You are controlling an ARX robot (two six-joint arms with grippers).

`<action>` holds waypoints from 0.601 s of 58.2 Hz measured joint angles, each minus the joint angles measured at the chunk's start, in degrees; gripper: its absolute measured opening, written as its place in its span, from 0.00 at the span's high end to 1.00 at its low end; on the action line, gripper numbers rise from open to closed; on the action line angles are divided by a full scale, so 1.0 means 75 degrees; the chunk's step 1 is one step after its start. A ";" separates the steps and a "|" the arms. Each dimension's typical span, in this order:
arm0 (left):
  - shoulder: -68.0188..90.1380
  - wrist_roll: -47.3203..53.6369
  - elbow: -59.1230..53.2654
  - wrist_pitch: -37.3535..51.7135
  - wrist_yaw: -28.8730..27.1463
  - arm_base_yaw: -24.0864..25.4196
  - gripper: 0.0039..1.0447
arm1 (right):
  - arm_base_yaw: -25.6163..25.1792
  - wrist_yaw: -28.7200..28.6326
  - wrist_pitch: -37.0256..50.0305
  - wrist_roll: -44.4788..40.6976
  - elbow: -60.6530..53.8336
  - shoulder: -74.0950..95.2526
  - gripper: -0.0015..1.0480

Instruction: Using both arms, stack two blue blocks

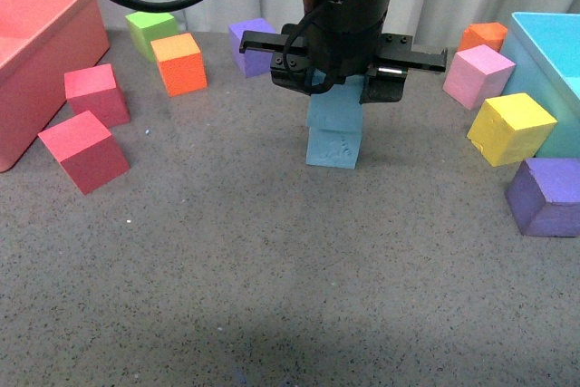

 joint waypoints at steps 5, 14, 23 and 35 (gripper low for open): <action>0.0044 -0.0006 0.0041 0.0003 0.0032 0.0003 0.56 | 0.0000 0.0000 0.0000 0.0000 0.0000 0.0000 0.09; 0.0111 -0.0058 0.0137 0.0015 0.0108 0.0006 0.56 | 0.0000 0.0000 0.0000 0.0000 0.0000 0.0000 0.09; 0.0213 -0.0061 0.0367 -0.0009 0.0082 -0.0003 0.56 | 0.0000 0.0000 0.0000 0.0000 0.0000 0.0000 0.09; 0.0326 -0.0006 0.0530 -0.0154 -0.0009 -0.0003 0.57 | 0.0000 0.0003 0.0000 0.0000 0.0000 0.0000 0.09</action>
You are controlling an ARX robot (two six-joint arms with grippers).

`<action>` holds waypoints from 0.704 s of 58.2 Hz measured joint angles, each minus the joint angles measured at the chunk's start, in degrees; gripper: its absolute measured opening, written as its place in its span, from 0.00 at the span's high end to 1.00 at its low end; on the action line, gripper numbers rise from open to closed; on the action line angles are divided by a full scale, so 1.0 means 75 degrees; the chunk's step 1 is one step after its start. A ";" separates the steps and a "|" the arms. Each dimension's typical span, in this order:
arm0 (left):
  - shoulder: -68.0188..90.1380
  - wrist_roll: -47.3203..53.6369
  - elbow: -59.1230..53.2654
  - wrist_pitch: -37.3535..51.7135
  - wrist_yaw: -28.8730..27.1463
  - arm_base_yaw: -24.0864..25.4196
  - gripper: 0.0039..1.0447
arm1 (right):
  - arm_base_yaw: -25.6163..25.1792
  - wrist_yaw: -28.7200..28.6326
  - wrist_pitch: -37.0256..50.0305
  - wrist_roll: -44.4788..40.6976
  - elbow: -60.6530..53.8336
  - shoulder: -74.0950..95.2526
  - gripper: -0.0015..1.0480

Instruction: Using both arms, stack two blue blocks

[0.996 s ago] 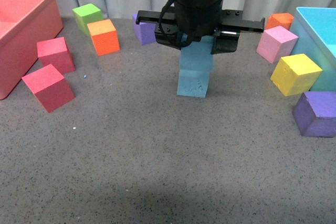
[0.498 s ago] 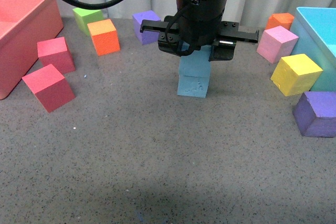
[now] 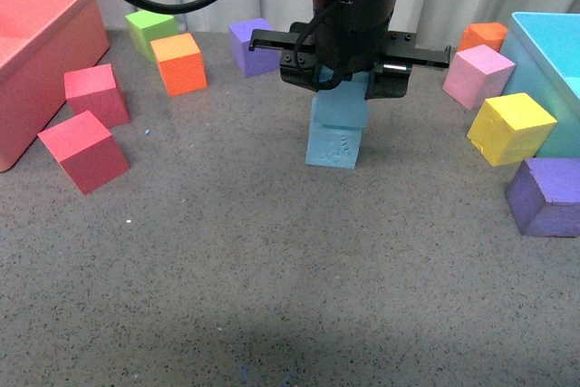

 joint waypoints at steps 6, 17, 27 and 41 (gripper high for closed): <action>0.0055 0.0087 0.0006 -0.0041 -0.0020 -0.0003 0.57 | 0.0000 0.0000 0.0000 0.0000 0.0000 0.0000 0.09; 0.0108 0.0143 0.0015 -0.0082 -0.0035 -0.0006 0.54 | 0.0000 -0.0003 0.0000 0.0000 0.0000 0.0000 0.09; 0.0111 0.0154 0.0146 -0.0102 -0.0029 -0.0003 0.16 | 0.0000 -0.0003 0.0000 0.0000 0.0000 0.0000 0.09; -0.0085 -0.0035 -0.0055 0.0082 0.0326 0.0047 0.06 | 0.0000 -0.0003 0.0000 0.0000 0.0000 0.0000 0.09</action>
